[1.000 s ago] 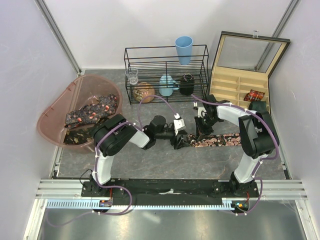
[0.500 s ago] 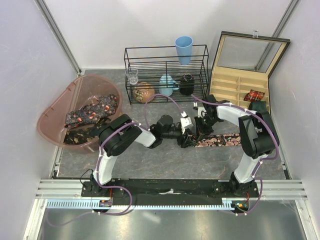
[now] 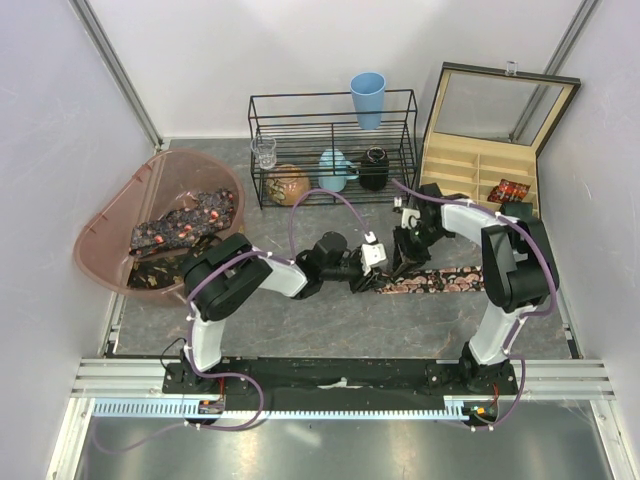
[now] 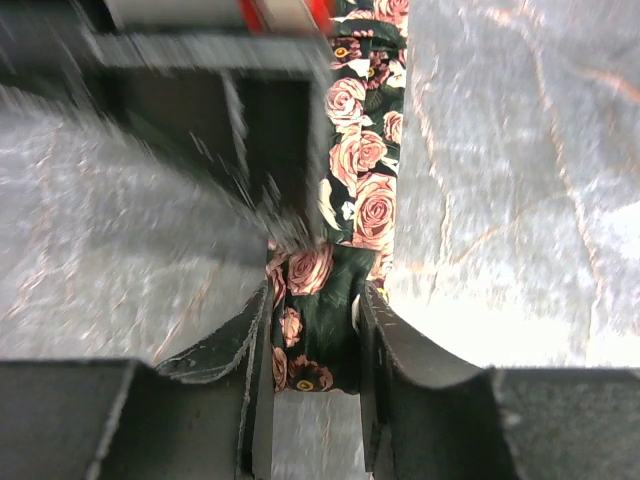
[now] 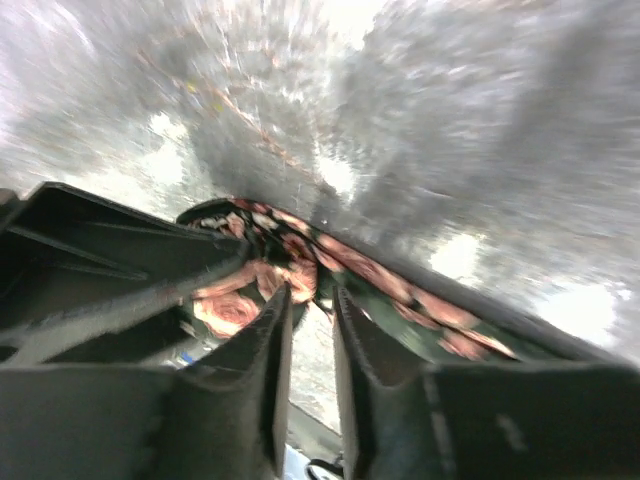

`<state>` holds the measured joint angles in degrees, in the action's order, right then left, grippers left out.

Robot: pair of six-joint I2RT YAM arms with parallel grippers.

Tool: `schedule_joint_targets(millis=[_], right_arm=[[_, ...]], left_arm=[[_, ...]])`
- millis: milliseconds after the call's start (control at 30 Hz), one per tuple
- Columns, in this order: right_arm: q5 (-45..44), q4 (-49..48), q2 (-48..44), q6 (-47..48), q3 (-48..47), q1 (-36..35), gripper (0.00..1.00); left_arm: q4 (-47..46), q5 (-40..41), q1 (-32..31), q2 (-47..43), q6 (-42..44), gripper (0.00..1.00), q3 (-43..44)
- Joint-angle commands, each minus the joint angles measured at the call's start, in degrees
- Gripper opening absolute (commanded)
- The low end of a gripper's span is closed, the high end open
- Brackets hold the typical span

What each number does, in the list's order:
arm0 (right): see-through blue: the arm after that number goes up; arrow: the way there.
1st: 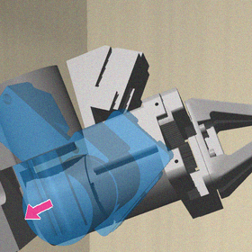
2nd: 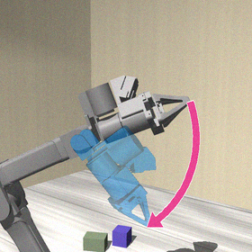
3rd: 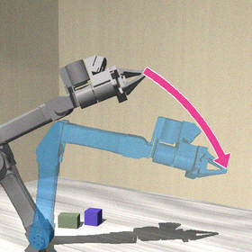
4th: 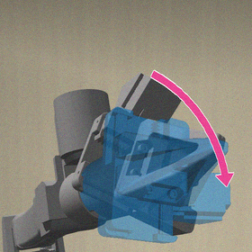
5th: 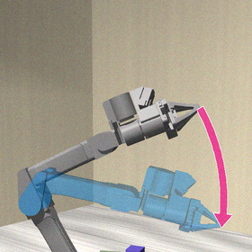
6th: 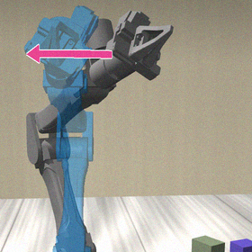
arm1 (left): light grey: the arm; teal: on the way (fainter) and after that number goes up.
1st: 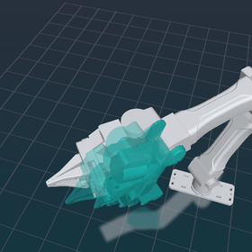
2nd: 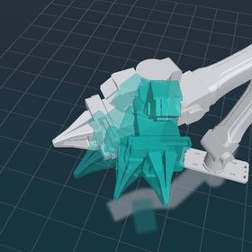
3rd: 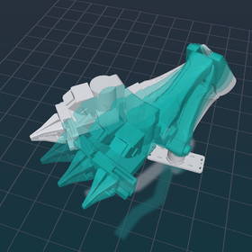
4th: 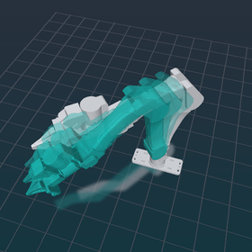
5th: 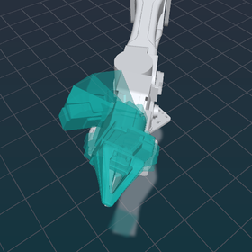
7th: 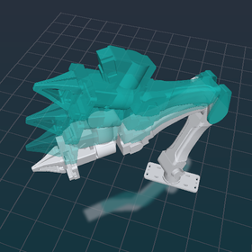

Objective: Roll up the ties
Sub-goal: Roll the tie at the center of the board.

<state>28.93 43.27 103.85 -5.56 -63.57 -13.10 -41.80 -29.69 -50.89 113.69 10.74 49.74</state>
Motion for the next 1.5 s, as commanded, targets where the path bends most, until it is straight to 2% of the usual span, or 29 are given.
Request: schedule_joint_targets(millis=[0, 267, 433, 600, 867, 933, 1033, 1067, 1167, 1200, 1367, 1467], right_arm=[[4.8, 3.7, -0.8, 1.6, -3.6, 4.0, 0.34], [8.0, 4.5, -0.9, 0.1, 0.5, 4.5, 0.39], [15.4, 0.9, -1.5, -2.6, 1.5, 4.5, 0.49], [18.2, 0.5, -1.6, -2.3, 2.0, 4.6, 0.5], [17.8, -2.5, 1.3, 0.3, 4.6, 4.1, 0.49], [17.6, -3.6, 1.9, 0.7, 5.0, 3.9, 0.47], [16.3, -5.7, 2.7, 1.0, 5.4, 4.0, 0.34], [15.0, -6.0, 2.9, 1.2, 5.4, 4.0, 0.2], [12.3, -6.1, 3.5, 2.1, 5.5, 4.0, 0.0], [11.4, -6.1, 3.6, 2.2, 5.6, 4.1, 0.0], [4.8, -7.4, 2.7, 1.5, 6.7, 4.1, 0.0], [1.1, -8.8, 1.4, 0.3, 7.8, 4.0, 0.0]], left_arm=[[12.1, 5.0, -0.3, -1.9, 9.7, 0.1, -3.3], [22.4, 6.8, -1.1, -2.6, 16.8, 0.09, 0.8], [28.1, 9.8, -2.8, -1.9, 20.1, 0.1, 3.7], [29.8, 11.0, -3.8, -1.3, 21.9, 0.12, 4.6], [30.7, 11.1, -3.9, 0.0, 21.3, 0.14, 6.1], [30.7, 10.8, -3.9, 0.1, 21.0, 0.14, 6.2], [30.9, 10.6, -3.9, 0.4, 20.2, 0.15, 6.5], [30.9, 10.6, -3.9, 0.5, 20.1, 0.15, 6.5], [30.9, 10.3, -3.9, 0.4, 19.9, 0.16, 6.2], [30.9, 9.7, -3.9, 0.3, 19.8, 0.17, 6.0], [26.6, 6.8, -2.9, -2.3, 16.2, 0.46, 4.6], [22.7, 2.0, -1.2, -4.7, 12.3, 0.58, 4.0]])
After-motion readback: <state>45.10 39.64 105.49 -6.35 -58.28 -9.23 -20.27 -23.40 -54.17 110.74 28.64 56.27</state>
